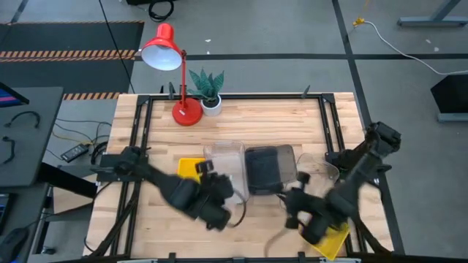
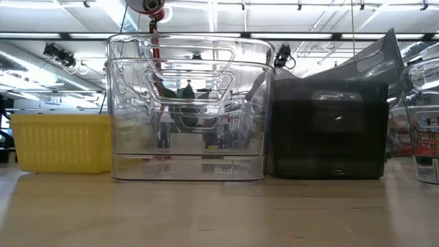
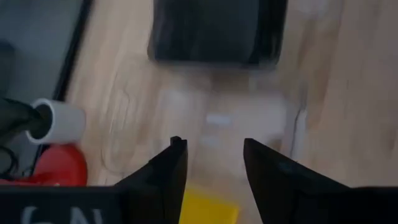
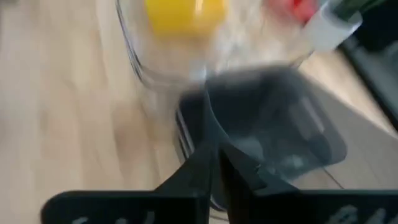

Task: Stack baskets by color
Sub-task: Stack the black bin on the middle right black bin

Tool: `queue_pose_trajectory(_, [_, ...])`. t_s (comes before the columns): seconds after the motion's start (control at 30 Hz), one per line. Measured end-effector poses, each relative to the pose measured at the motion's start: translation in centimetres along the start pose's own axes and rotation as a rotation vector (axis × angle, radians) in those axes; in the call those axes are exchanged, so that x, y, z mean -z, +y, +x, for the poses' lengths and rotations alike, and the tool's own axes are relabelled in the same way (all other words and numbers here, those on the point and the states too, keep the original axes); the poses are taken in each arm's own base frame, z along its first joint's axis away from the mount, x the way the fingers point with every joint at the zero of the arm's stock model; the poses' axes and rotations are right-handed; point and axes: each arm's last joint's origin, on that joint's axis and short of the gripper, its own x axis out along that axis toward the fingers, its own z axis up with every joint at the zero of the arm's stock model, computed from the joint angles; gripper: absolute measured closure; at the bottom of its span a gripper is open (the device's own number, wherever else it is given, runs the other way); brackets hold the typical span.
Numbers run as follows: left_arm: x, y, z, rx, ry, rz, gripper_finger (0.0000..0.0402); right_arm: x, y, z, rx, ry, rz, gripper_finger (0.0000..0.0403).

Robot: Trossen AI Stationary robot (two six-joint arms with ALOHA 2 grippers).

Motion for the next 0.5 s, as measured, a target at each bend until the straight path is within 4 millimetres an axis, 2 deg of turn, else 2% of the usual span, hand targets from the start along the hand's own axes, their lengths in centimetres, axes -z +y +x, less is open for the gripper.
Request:
queue_pose_trajectory(0.13, [3.1, -2.9, -1.5, 0.051, -0.052, 0.013, 0.0257, -2.1, -2.2, 3.0, -0.081, 0.214, -0.101, 0.0338])
queue_pose_trajectory(0.2, [5.3, -3.9, -1.7, -0.018, -0.058, -0.004, 0.0266, -3.0, -3.4, 4.4, -0.133, 0.295, -0.127, 0.0318])
queue_pose_trajectory(0.37, [9.3, -4.8, -2.2, -0.123, -0.121, -0.112, 0.0288, -4.6, -5.1, 7.7, -0.272, 0.375, -0.231, 0.0269])
queue_pose_trajectory(0.5, [11.5, -5.9, -2.1, -0.128, -0.141, -0.146, 0.0301, -5.1, -5.7, 10.1, -0.355, 0.421, -0.258, 0.0251])
